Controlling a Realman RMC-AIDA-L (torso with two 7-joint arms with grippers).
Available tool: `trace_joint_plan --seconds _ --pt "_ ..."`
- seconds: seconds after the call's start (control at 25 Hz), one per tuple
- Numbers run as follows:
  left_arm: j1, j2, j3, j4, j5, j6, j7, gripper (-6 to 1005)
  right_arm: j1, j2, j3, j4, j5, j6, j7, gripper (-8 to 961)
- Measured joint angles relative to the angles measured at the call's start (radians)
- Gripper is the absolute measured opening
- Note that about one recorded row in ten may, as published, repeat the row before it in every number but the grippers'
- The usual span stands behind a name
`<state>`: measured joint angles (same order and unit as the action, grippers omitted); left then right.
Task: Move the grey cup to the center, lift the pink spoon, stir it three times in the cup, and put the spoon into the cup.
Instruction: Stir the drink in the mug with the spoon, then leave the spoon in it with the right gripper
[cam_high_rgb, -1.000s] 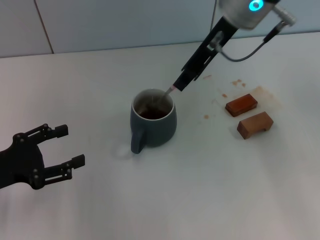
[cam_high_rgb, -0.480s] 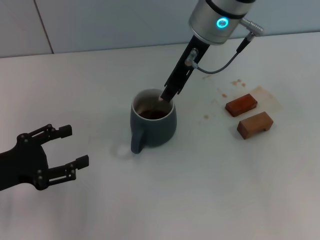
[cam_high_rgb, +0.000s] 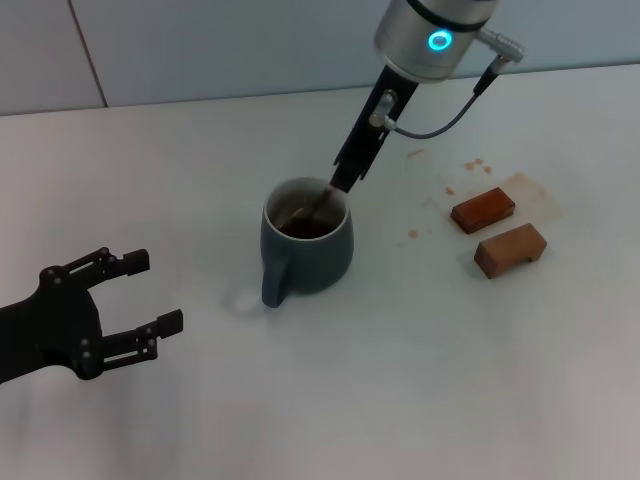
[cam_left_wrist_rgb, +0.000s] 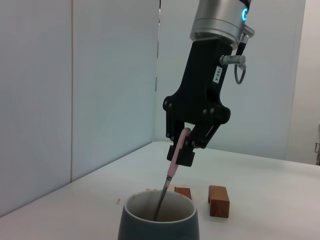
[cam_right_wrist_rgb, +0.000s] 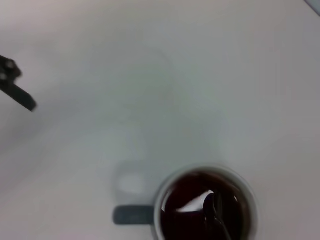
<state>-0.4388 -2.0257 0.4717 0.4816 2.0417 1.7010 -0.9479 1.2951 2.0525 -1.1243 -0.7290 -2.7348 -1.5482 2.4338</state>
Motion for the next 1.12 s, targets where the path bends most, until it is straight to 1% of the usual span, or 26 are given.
trace_joint_plan --seconds 0.16,0.2,0.36,0.4,0.56,0.72,0.8,0.88,1.04,1.08,1.12 --pt "0.0 0.0 0.001 0.0 0.0 0.0 0.0 841 0.01 -0.002 -0.002 0.0 -0.003 -0.044 -0.004 149" --pt "0.0 0.0 0.001 0.0 0.0 0.0 0.0 841 0.014 0.001 0.003 -0.003 0.003 -0.053 -0.011 151" --pt "-0.001 -0.003 0.001 0.0 -0.001 -0.003 0.0 841 0.015 0.005 0.01 -0.004 0.019 -0.024 -0.013 158" --pt "-0.001 -0.004 0.001 0.0 -0.001 -0.005 0.0 841 0.016 0.004 0.009 -0.002 0.019 0.003 -0.008 160" --pt "-0.001 -0.005 0.001 0.0 -0.001 -0.007 0.001 841 0.019 -0.001 0.007 0.003 -0.013 0.02 0.007 167" --pt "-0.002 -0.005 0.001 0.0 -0.001 -0.011 0.001 841 0.025 -0.002 0.001 0.005 -0.03 -0.02 0.01 175" --pt "-0.002 -0.005 0.001 0.0 -0.001 -0.011 0.001 841 0.035 0.006 0.008 0.005 -0.011 -0.063 -0.019 178" --pt "-0.002 -0.005 0.001 0.0 -0.001 -0.011 0.001 841 0.036 0.009 0.01 0.005 0.002 -0.065 -0.025 182" --pt "-0.002 -0.005 0.001 0.0 -0.001 -0.011 0.002 841 0.04 0.011 0.011 0.003 0.037 -0.031 -0.025 189" --pt "-0.003 -0.005 0.001 0.0 -0.001 -0.011 0.002 841 0.039 0.006 0.011 0.003 0.021 -0.007 -0.007 191" --pt "-0.003 -0.005 0.001 0.0 -0.001 -0.011 0.002 841 0.039 0.006 0.011 0.003 0.021 -0.007 -0.007 193"
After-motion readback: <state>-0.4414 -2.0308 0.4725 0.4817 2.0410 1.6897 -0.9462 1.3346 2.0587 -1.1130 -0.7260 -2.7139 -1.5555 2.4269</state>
